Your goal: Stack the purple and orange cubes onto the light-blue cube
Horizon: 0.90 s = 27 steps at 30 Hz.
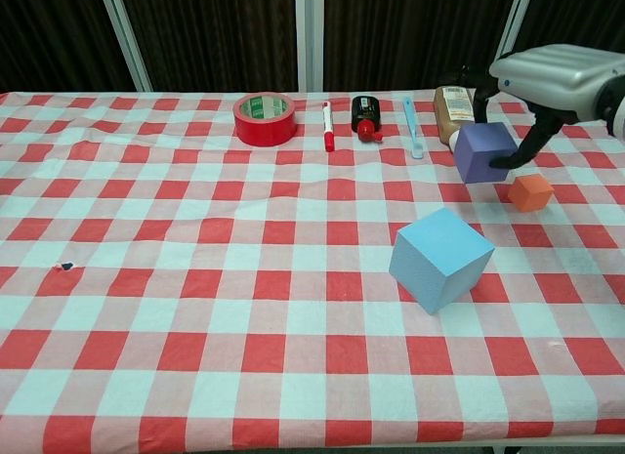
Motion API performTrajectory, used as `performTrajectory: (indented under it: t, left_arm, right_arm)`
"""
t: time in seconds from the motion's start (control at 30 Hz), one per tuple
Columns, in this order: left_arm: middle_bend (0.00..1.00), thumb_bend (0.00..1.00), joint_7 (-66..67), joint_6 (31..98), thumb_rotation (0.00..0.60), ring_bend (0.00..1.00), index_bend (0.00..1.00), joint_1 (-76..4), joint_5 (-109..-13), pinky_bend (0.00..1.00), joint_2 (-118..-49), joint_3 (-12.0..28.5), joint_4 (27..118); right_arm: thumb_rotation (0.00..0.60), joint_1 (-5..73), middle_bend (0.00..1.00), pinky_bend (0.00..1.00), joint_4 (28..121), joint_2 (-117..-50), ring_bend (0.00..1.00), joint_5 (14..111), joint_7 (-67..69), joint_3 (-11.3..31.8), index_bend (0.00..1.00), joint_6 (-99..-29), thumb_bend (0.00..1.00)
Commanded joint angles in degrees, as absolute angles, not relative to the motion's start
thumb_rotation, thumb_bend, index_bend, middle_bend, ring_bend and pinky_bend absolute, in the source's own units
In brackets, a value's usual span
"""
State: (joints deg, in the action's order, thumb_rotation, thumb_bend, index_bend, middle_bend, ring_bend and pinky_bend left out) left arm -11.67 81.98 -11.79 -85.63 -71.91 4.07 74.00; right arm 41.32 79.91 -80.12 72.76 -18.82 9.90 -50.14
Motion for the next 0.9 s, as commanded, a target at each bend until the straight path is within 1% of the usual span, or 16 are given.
performTrajectory:
  t: [0.03, 0.23, 0.47, 0.67, 0.9]
  left_arm:
    - [0.19, 0.20, -11.65, 81.37, 0.600, 0.13, 0.23, -12.13, -85.29, 0.24, -72.17, 4.19, 74.00]
    - [0.19, 0.20, -10.75, 80.49, 0.600, 0.13, 0.23, -12.70, -85.28, 0.24, -73.01, 4.15, 73.51]
    - [0.19, 0.20, -9.76, 80.89, 0.600, 0.13, 0.23, -12.38, -85.41, 0.24, -72.79, 3.88, 74.03]
    - [0.19, 0.20, -8.98, 81.34, 0.600, 0.13, 0.23, -12.19, -85.94, 0.24, -72.63, 3.55, 74.64]
    - [0.19, 0.20, -8.82, 81.24, 0.600, 0.13, 0.23, -12.25, -86.09, 0.24, -72.74, 3.45, 74.80]
  right_arm:
    - [0.600, 43.54, 0.50, 0.09, 83.01, -75.31, 0.20, 77.40, -17.11, 8.94, 0.01, -46.97, 0.17]
    - [0.600, 45.84, 0.50, 0.11, 86.95, -68.74, 0.20, 89.07, -10.43, 4.83, 0.01, -45.76, 0.17]
    - [0.600, 44.76, 0.50, 0.13, 91.57, -64.33, 0.20, 97.89, -7.82, 1.02, 0.01, -51.18, 0.17]
    - [0.600, 43.24, 0.50, 0.14, 92.92, -63.93, 0.20, 103.21, -6.87, -1.52, 0.01, -55.92, 0.17]
    - [0.600, 42.42, 0.50, 0.14, 90.85, -66.70, 0.20, 104.33, -5.07, -3.12, 0.01, -56.91, 0.17]
